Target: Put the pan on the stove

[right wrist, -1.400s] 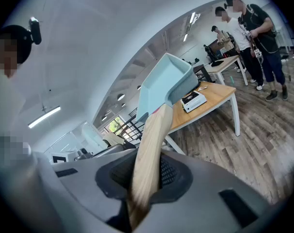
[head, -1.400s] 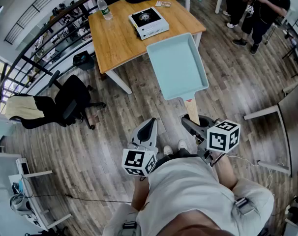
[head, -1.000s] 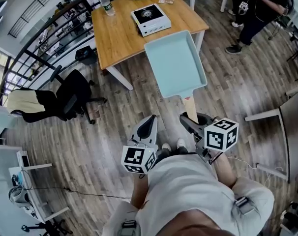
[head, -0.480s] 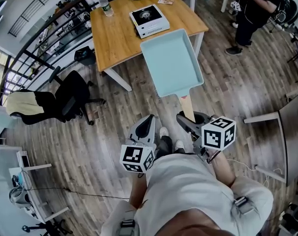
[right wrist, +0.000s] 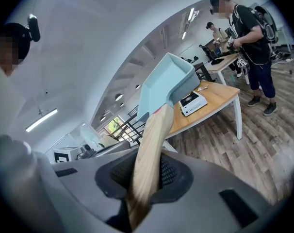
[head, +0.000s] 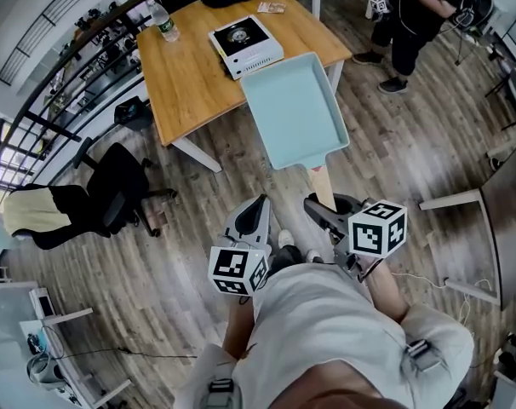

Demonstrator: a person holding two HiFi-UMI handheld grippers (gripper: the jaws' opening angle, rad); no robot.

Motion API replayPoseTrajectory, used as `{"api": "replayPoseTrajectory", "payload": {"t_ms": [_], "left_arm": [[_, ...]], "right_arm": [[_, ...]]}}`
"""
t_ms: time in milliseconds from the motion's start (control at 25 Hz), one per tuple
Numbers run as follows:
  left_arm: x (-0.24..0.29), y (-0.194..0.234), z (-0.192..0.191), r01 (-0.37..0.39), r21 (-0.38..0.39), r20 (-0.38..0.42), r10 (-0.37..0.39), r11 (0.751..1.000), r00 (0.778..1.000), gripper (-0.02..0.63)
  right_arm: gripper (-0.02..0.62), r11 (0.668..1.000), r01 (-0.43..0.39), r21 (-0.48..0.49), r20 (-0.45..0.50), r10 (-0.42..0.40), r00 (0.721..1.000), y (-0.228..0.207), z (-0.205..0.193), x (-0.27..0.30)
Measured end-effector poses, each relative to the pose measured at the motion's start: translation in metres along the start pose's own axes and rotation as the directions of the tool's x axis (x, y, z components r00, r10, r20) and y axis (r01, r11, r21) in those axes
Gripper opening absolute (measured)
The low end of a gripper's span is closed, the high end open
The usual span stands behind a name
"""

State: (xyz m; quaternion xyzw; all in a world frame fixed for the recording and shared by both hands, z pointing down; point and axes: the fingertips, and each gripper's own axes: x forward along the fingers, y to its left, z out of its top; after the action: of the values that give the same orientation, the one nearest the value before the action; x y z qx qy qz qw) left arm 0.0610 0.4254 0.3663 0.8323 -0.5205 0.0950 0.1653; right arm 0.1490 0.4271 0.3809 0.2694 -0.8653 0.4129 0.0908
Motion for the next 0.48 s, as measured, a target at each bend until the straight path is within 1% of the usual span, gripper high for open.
{"api": "replayPoseTrajectory", "payload": {"t_ms": [200, 480], "left_arm": [[0.011, 0.029, 0.01, 0.028, 0.004, 0.0, -0.028, 1.0, 1.0, 0.018], [0.023, 0.071, 0.023, 0.048, -0.003, 0.008, -0.048, 0.999, 0.999, 0.018]], "right_arm": [[0.072, 1.0, 0.023, 0.011, 0.011, -0.023, 1.0, 0.0, 0.014, 0.025], [0.072, 0.998, 0.055, 0.027, 0.038, -0.056, 0.998, -0.001, 0.034, 0.056]]}}
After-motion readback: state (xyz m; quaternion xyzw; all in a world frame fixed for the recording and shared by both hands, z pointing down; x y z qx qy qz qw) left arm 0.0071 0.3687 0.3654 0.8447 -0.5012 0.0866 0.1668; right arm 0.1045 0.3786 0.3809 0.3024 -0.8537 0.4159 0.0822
